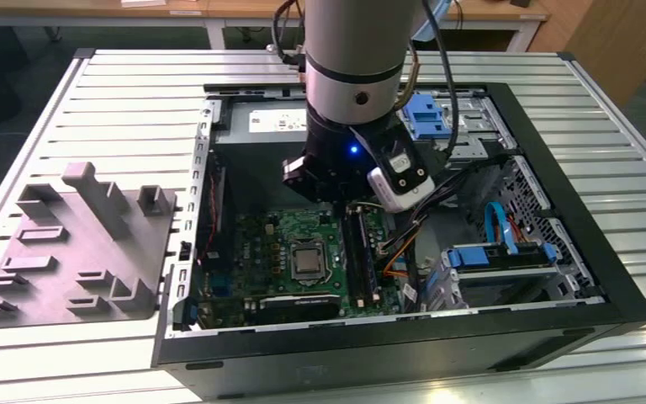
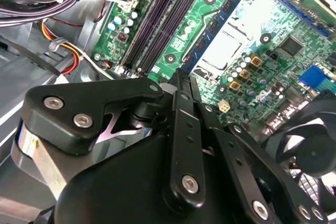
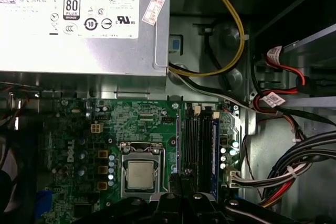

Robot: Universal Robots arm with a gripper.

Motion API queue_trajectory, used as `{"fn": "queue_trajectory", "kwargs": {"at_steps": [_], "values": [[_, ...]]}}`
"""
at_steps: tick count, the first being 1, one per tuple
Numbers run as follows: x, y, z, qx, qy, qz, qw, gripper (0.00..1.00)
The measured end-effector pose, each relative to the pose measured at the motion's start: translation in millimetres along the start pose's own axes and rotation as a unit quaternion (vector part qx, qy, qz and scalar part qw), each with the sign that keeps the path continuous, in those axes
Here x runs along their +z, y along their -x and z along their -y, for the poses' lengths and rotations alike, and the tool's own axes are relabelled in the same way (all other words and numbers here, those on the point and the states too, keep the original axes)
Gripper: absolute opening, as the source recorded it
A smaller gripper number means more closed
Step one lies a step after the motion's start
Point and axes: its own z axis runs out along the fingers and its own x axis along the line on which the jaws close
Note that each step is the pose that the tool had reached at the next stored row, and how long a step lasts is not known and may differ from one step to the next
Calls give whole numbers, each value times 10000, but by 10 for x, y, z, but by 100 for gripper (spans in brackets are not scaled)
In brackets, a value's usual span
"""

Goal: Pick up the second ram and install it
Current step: 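Insert the second ram into the second slot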

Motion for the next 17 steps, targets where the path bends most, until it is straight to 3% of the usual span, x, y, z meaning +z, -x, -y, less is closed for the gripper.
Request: {"fn": "queue_trajectory", "kwargs": {"at_steps": [17], "values": [[156,135,31,-1,-1,0,10000,12]]}}
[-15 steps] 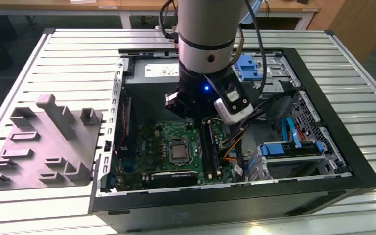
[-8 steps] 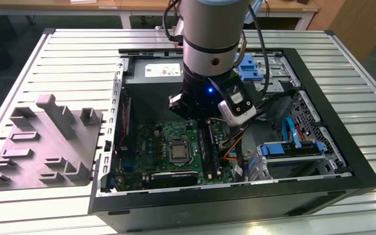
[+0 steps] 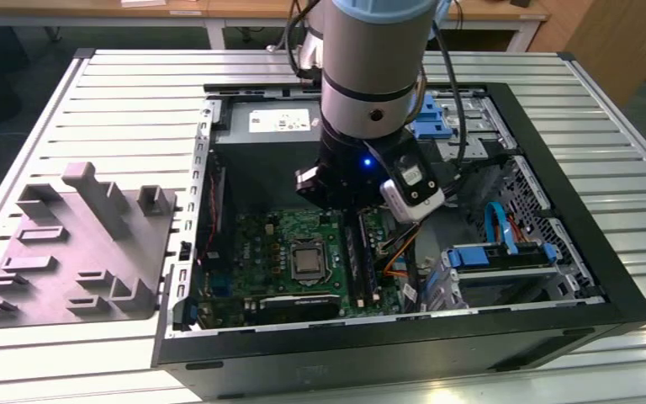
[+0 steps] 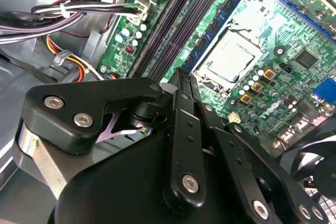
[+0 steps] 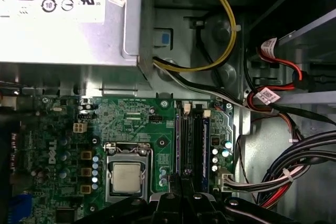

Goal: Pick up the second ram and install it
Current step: 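Insert the second ram into the second slot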

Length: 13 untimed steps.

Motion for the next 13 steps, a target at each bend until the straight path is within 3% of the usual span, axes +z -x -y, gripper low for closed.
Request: {"fn": "queue_trajectory", "kwargs": {"at_steps": [13], "values": [[95,42,73,1,0,0,10000,12]]}}
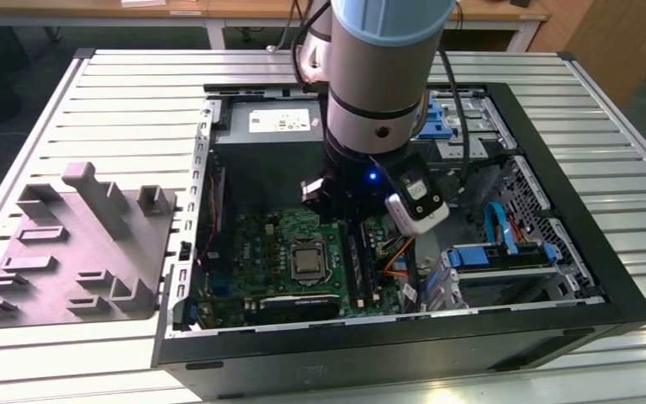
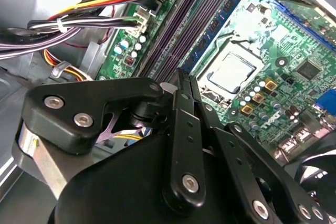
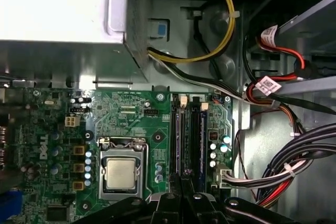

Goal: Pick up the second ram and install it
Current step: 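Insert the second ram into the second slot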

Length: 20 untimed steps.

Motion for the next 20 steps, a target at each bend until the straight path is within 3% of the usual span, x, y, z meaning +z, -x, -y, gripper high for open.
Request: {"fn": "queue_trajectory", "kwargs": {"at_steps": [8,20], "values": [[60,46,12,0,0,0,10000,12],[129,45,19,0,0,0,10000,12]]}}
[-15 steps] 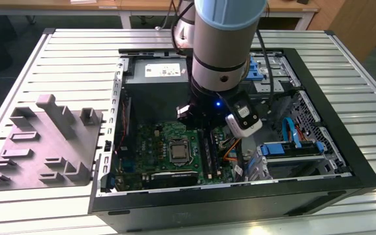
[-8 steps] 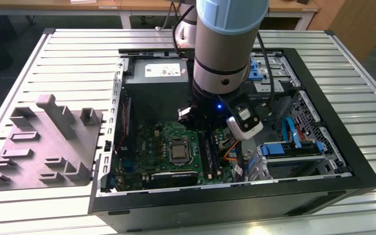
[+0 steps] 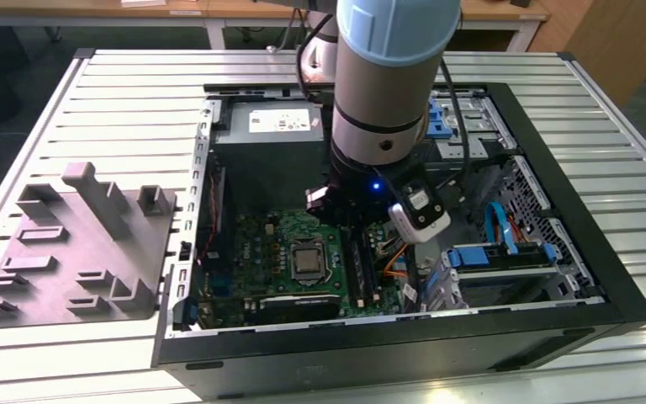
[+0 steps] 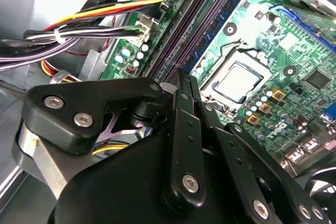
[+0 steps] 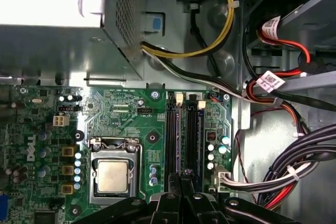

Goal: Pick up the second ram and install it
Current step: 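Insert the second ram into the second slot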

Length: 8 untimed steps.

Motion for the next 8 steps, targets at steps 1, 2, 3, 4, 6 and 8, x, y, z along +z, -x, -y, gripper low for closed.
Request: {"fn": "queue_trajectory", "kwargs": {"at_steps": [1,2,3,4,6,8], "values": [[7,0,0,0,0,0,10000,12],[14,0,1,0,0,0,10000,12],[24,-1,1,0,-1,0,10000,12],[35,-1,2,0,-1,0,10000,12],[55,-2,3,0,0,0,10000,12],[67,-3,6,1,-1,0,10000,12]]}}
